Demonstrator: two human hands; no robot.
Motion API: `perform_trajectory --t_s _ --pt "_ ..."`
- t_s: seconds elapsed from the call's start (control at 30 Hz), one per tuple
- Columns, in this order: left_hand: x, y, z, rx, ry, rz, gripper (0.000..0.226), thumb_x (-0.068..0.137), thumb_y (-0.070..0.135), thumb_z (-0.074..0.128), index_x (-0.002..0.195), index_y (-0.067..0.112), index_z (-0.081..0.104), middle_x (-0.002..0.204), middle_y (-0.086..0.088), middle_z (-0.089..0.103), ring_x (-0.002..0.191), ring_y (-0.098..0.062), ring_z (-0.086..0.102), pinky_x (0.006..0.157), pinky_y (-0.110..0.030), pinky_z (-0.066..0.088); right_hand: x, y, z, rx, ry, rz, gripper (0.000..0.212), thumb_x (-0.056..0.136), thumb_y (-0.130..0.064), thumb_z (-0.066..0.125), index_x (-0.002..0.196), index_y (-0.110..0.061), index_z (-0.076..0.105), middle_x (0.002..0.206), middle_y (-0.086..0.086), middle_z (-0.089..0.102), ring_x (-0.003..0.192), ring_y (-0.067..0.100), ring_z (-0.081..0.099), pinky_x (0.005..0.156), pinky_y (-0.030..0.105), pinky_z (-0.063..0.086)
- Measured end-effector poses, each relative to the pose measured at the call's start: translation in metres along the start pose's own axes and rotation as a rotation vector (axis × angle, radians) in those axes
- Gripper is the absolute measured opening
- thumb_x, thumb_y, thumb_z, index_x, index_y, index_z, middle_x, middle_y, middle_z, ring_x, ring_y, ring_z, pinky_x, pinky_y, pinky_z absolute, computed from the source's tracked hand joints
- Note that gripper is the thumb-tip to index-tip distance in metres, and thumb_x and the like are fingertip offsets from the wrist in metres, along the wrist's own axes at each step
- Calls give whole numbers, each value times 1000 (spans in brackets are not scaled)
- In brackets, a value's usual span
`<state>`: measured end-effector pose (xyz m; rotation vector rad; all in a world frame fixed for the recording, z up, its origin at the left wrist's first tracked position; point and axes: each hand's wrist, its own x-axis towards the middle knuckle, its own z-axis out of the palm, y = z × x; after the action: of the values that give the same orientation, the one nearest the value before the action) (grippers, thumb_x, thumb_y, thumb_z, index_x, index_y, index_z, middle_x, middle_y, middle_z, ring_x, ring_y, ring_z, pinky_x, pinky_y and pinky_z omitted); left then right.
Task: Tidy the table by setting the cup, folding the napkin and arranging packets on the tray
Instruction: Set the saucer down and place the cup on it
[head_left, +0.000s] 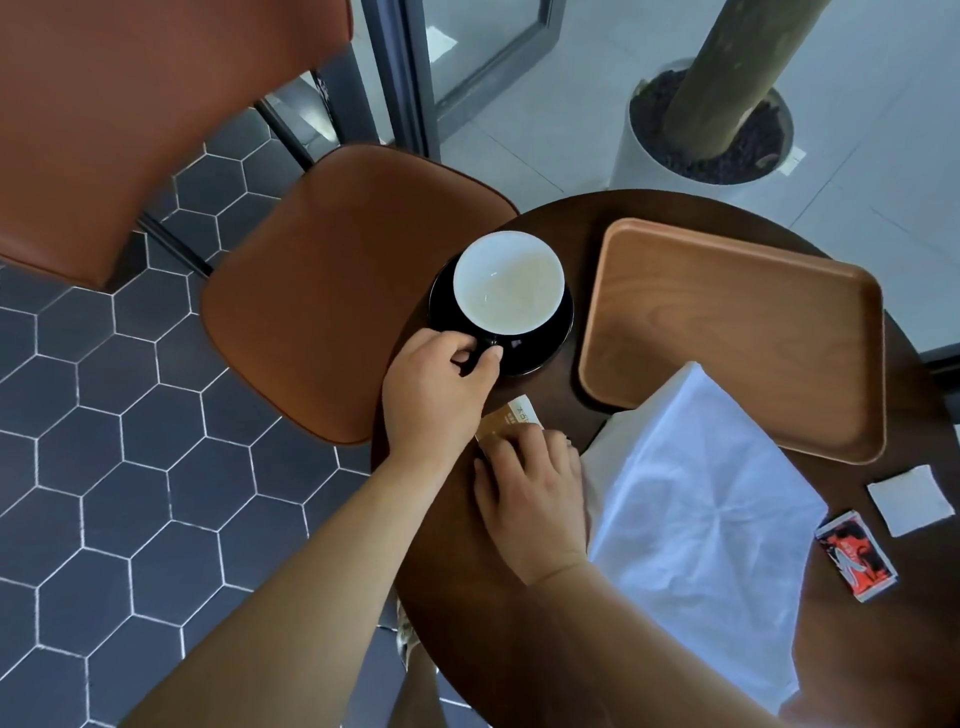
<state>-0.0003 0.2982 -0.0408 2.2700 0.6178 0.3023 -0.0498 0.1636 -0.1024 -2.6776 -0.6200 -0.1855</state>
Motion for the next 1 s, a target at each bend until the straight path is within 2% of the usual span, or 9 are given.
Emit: perform_trajectory --t_s 0.13,0.17,0.2,0.3,0.43,0.6,0.67,0.87,1.0 --pt "1 0 -1 15 12 32 20 91 28 71 93 9 76 79 6 64 63 -4 54 63 -10 41 2 -3 -4 -2 -16 27 17 92 -26 63 98 -12 71 95 10 63 84 36 55 79 48 48" --pt "1 0 -2 12 14 29 20 91 27 71 94 8 76 78 7 63 63 -3 54 62 -9 41 2 -3 -4 -4 -21 28 18 92 -26 63 98 -12 71 95 10 63 84 35 55 78 47 48" --pt "1 -1 -2 2 16 29 19 91 26 71 96 8 77 79 7 63 63 -5 55 64 -12 44 3 -3 -5 -6 -25 27 18 92 -27 62 97 -12 70 95 10 63 84 35 55 78 47 48" --pt "2 -3 -5 -33 22 35 20 92 23 71 100 6 77 82 3 66 69 -11 58 69 -32 54 3 -3 -4 -3 -21 26 17 93 -27 62 95 -12 69 95 10 63 83 35 54 77 47 47" --pt "4 -9 -8 -50 26 43 21 93 23 70 107 7 76 87 2 67 74 -13 62 70 -31 55 2 -2 -1 -4 -11 21 16 92 -27 61 95 -13 68 96 10 62 83 33 53 76 46 46" --pt "4 -12 -8 -47 44 36 23 94 23 70 109 7 75 88 5 65 75 -11 62 66 -15 47 2 -2 -2 -9 3 16 15 92 -27 62 93 -13 69 94 10 62 82 34 54 77 46 47" --pt "4 -12 -8 -47 44 37 23 94 23 70 110 7 75 89 5 65 74 -9 62 67 -13 47 2 -2 -2 -7 9 16 15 92 -27 62 93 -13 69 93 9 62 82 33 54 76 46 47" --pt "4 -11 -7 -78 50 28 24 90 23 74 108 8 76 89 3 68 71 -7 62 70 -29 56 2 -2 -2 -2 -16 16 17 93 -27 61 96 -13 69 96 9 63 83 33 55 76 46 47" --pt "4 -11 -7 -60 56 60 21 90 19 75 106 6 76 87 0 69 70 -13 62 69 -36 57 1 -2 -2 -10 -25 20 17 93 -28 60 96 -13 69 97 9 64 85 33 55 78 46 48"
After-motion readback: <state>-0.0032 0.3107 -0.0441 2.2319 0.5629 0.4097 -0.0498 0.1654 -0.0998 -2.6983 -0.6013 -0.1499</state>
